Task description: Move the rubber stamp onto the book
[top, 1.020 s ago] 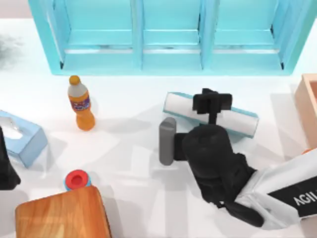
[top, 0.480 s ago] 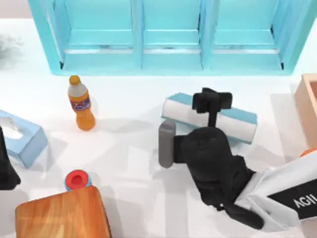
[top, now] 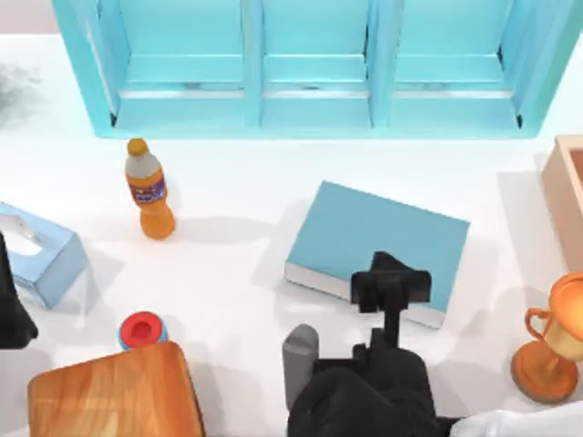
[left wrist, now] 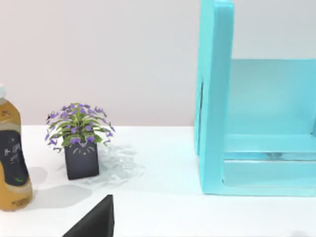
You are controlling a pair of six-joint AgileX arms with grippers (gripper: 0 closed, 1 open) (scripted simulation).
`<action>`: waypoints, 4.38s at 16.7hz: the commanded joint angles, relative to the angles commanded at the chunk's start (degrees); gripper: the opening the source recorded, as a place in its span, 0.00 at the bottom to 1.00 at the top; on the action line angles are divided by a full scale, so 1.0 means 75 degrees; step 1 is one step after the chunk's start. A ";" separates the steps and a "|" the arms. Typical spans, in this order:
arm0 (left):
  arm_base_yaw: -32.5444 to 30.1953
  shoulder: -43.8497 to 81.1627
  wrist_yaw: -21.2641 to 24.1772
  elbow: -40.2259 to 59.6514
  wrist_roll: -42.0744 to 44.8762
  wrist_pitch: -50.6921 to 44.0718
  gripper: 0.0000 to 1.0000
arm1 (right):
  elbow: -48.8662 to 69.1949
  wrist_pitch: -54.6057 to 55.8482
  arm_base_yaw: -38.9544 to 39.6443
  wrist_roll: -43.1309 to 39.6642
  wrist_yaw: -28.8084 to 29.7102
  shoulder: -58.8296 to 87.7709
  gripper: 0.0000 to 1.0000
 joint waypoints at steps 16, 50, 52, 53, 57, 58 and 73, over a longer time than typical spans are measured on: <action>0.0000 0.0000 0.0000 0.0000 0.0000 0.0000 1.00 | 0.0726 -0.2675 0.0165 0.1840 -0.0052 -0.0373 1.00; 0.0000 0.0000 0.0000 0.0000 0.0000 0.0000 1.00 | 0.6190 -1.1035 -1.1409 0.4510 -0.8477 0.0950 1.00; 0.0000 0.0000 0.0000 0.0000 0.0000 0.0000 1.00 | 0.5687 -1.0417 -1.1406 0.4516 -0.8477 0.1067 1.00; 0.0000 0.0000 0.0000 0.0000 0.0000 0.0000 1.00 | 0.5514 -1.0225 -1.1405 0.4518 -0.8477 0.1107 1.00; 0.0000 0.0000 0.0000 0.0000 0.0000 0.0000 1.00 | 0.5383 -1.0085 -1.1405 0.4519 -0.8477 0.1139 1.00; 0.0000 0.0000 0.0000 0.0000 0.0000 0.0000 1.00 | 0.5383 -1.0085 -1.1405 0.4519 -0.8477 0.1139 1.00; 0.0000 0.0000 0.0000 0.0000 0.0000 0.0000 1.00 | 0.5383 -1.0085 -1.1405 0.4519 -0.8477 0.1139 0.00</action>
